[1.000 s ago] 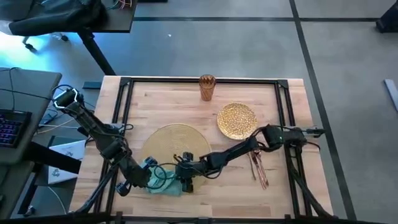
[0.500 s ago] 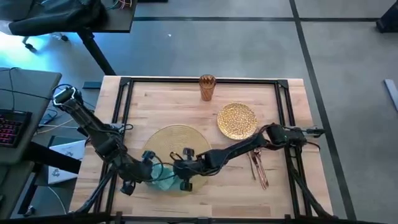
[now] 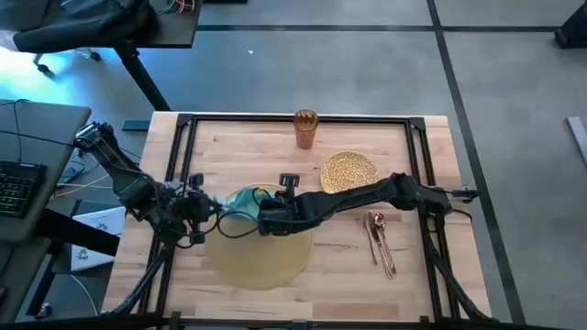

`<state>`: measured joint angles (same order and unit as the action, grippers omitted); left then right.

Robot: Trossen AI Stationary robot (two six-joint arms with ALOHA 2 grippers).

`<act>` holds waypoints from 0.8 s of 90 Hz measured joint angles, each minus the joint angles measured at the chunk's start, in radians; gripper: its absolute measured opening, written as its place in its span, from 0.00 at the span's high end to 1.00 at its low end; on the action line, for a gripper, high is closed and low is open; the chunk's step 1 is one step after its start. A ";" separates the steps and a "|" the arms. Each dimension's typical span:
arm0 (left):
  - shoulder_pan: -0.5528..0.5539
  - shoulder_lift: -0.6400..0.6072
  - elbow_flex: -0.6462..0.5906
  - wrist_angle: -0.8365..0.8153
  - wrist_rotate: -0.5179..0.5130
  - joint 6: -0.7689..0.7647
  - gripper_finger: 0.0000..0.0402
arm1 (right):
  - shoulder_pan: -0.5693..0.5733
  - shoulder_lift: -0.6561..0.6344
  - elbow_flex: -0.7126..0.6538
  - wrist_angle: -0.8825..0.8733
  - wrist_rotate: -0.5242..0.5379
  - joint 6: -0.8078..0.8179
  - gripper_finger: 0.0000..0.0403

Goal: Set table place
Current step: Fold the blue table napkin

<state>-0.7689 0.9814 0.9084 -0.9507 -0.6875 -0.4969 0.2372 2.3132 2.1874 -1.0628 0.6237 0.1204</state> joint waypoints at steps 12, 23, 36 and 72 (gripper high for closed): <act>-0.047 0.023 -0.135 0.211 0.116 0.001 1.00 | 0.042 0.004 -0.120 0.148 -0.065 0.006 1.00; -0.103 0.068 -0.240 0.385 0.237 0.000 1.00 | 0.118 0.004 -0.233 0.381 -0.213 0.006 1.00; -0.170 0.121 -0.290 0.459 0.337 -0.044 1.00 | 0.200 0.004 -0.351 0.631 -0.305 0.062 1.00; -0.276 0.205 -0.293 0.511 0.372 -0.089 1.00 | 0.234 0.004 -0.418 0.759 -0.392 0.160 0.76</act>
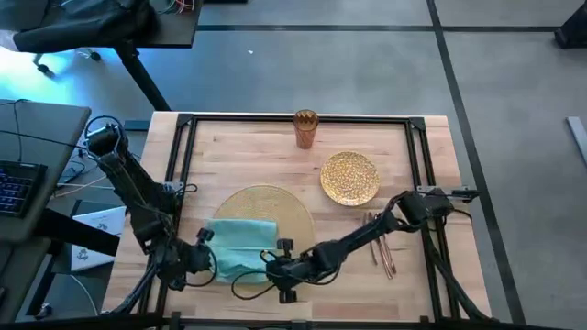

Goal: Set table place
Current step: Fold the blue table napkin

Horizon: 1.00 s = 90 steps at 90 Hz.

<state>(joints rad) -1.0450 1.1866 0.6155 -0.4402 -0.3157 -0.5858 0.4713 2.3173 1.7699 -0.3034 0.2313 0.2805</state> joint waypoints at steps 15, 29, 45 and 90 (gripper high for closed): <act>-0.023 0.000 0.000 0.007 -0.001 -0.030 1.00 | 0.004 0.010 0.002 0.043 -0.001 0.007 0.50; -0.047 0.000 0.000 0.025 -0.002 -0.034 1.00 | 0.010 0.051 0.001 0.126 -0.004 0.034 0.35; -0.057 0.000 0.000 0.028 0.000 -0.060 1.00 | 0.018 0.090 0.002 0.229 0.021 0.032 0.34; -0.060 -0.006 0.021 0.045 0.274 -0.152 0.86 | 0.047 0.105 0.059 0.148 0.055 -0.033 0.56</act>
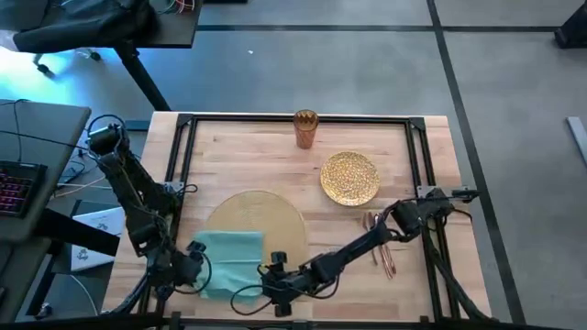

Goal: Set table place
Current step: Fold the blue table napkin

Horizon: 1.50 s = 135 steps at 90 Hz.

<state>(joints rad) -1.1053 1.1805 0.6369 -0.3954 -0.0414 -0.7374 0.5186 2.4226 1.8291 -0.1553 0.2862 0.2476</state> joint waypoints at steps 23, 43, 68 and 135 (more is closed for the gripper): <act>0.000 -0.065 0.069 -0.102 0.066 -0.240 0.70 | -0.055 -0.009 0.236 -0.394 -0.029 0.376 0.65; 0.000 -0.132 0.168 -0.305 -0.109 -0.472 0.72 | -0.174 -0.010 0.295 -0.435 -0.104 0.490 0.63; 0.001 -0.172 0.177 -0.343 -0.246 -0.570 0.75 | -0.292 -0.008 0.177 -0.304 -0.194 0.299 0.59; 0.012 -0.167 0.242 -0.435 -0.536 -0.597 0.82 | -0.284 -0.125 0.307 -0.582 -0.304 0.018 1.00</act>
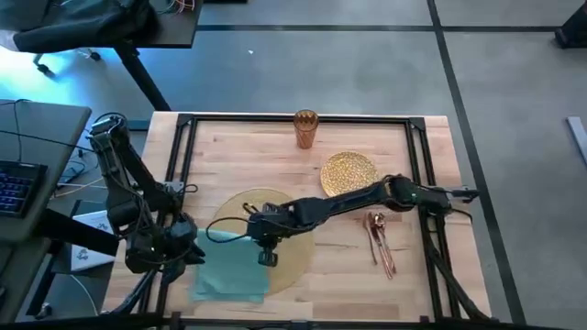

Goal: Set table place
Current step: Fold the blue table napkin

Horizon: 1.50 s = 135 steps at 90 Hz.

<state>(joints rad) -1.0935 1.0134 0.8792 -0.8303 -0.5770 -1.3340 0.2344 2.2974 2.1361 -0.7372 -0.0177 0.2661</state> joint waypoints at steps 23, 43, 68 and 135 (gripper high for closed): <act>0.121 0.000 0.000 -0.107 -0.077 0.030 0.89 | -0.036 -0.065 -0.049 -0.268 0.156 0.021 1.00; 0.212 0.000 0.000 -0.096 -0.029 0.136 0.90 | -0.111 -0.064 -0.160 -0.160 0.117 0.086 1.00; 0.238 0.048 0.000 -0.001 0.169 0.396 0.90 | -0.184 -0.070 -0.218 -0.199 0.014 0.119 0.82; 0.319 0.608 -0.001 0.409 0.466 0.873 0.69 | 0.211 -0.441 -0.854 0.222 0.091 0.568 0.54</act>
<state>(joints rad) -0.7745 1.6218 0.8780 -0.4215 -0.1107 -0.4613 0.4454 1.8561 1.2823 -0.5148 0.0734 0.8341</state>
